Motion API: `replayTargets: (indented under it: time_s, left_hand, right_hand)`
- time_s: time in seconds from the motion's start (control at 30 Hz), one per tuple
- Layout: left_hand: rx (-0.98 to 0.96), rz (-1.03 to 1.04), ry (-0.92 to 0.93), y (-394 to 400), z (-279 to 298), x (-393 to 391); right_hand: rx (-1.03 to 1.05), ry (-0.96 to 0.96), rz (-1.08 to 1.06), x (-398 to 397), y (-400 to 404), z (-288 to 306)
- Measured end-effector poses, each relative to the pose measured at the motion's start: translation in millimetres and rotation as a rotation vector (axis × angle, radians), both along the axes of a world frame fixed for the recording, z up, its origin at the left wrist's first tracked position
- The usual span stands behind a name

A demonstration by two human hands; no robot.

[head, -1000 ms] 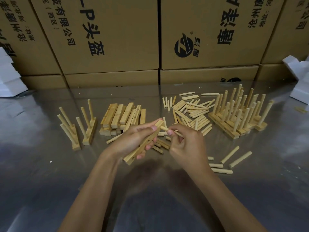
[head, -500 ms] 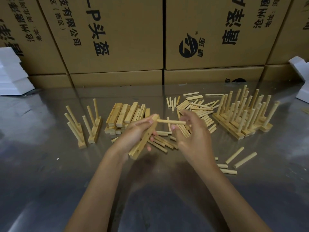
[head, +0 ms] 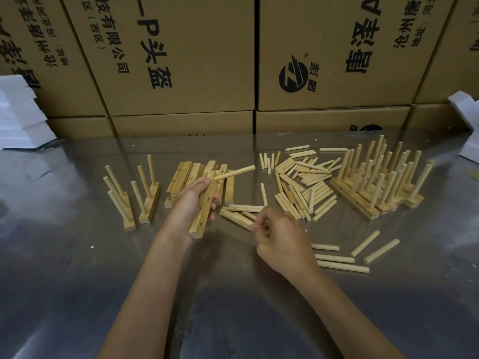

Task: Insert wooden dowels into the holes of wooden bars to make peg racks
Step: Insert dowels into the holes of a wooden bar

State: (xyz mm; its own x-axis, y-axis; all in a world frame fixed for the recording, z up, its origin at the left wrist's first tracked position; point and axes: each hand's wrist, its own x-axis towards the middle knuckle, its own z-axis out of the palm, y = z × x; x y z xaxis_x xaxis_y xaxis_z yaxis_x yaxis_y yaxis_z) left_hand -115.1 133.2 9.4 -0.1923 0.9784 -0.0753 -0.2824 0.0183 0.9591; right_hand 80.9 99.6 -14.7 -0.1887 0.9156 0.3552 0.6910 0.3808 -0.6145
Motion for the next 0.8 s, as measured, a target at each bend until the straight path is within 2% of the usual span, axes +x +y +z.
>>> replayTargets:
  time_s: [0.07,0.13,0.3,0.57,0.7,0.8]
  left_hand:
    - [-0.008,0.013,-0.024,-1,1,2]
    - [-0.005,0.01,-0.036,-1,3,3]
    - [0.01,-0.034,-0.035,-5,4,7]
    - [0.02,-0.058,0.038,-10,9,13]
    - [0.008,-0.049,0.123,-10,9,15]
    - [0.018,-0.127,0.223,-11,6,28]
  right_hand:
    - [-0.088,0.283,0.11,2,-1,7]
    - [-0.095,0.382,0.205,4,-3,13]
    - [0.034,0.36,0.17,0,-4,12]
    - [0.129,0.341,0.136,4,-2,13]
    - [0.213,0.26,0.151,4,-4,16]
    - [0.311,0.133,0.179,3,-6,16]
